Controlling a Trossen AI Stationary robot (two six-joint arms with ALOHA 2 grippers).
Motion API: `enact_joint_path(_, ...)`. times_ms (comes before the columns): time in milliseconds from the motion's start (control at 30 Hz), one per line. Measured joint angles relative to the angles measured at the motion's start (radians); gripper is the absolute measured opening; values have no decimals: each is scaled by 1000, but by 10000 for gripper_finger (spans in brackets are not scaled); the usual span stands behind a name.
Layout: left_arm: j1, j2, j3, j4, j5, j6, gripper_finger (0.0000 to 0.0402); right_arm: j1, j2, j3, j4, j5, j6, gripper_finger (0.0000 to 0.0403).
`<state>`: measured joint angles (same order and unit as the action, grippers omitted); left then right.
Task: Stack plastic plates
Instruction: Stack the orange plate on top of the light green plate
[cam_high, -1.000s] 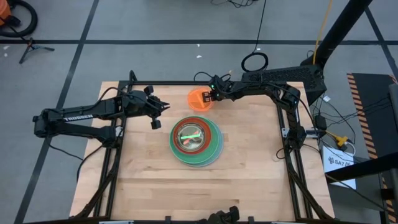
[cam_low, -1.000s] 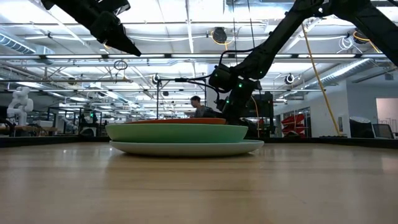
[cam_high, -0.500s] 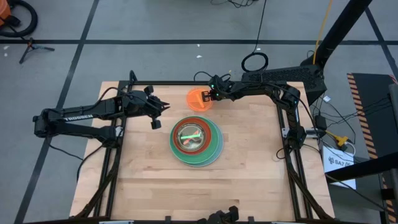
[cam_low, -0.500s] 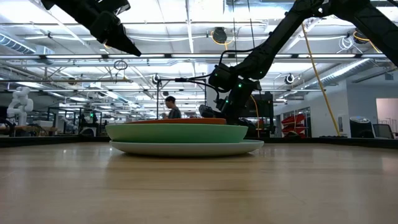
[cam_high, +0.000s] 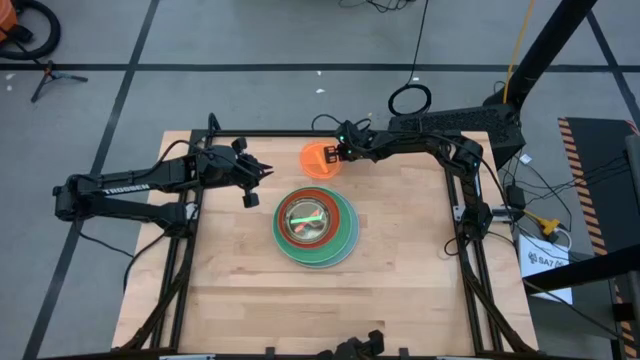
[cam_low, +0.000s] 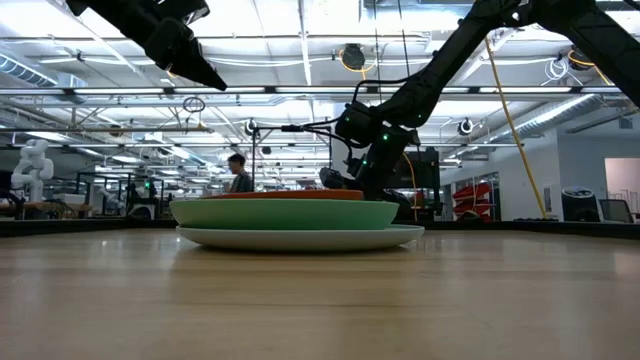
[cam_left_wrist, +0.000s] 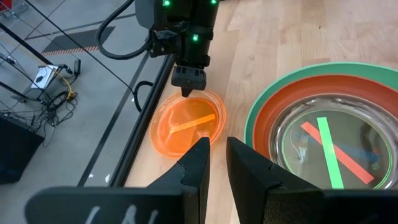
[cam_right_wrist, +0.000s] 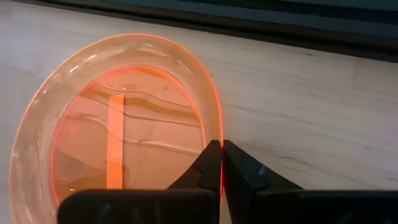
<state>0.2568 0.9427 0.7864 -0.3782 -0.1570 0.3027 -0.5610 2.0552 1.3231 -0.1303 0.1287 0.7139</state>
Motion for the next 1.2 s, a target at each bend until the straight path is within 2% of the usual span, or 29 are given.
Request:
enact_joint_path(433,0,0,0,-18,0,0,62,1,-155,0,9,29,-54,1)
enact_joint_path(667,0,0,0,-19,0,0,62,44,-225,0,7,22,-86,1)
enact_joint_path(1000,0,0,0,-20,0,0,62,181,-267,2,-52,-212,-193,0)
enact_joint_path(1200,0,0,0,-21,0,0,62,301,-251,1,-146,-235,-242,0)
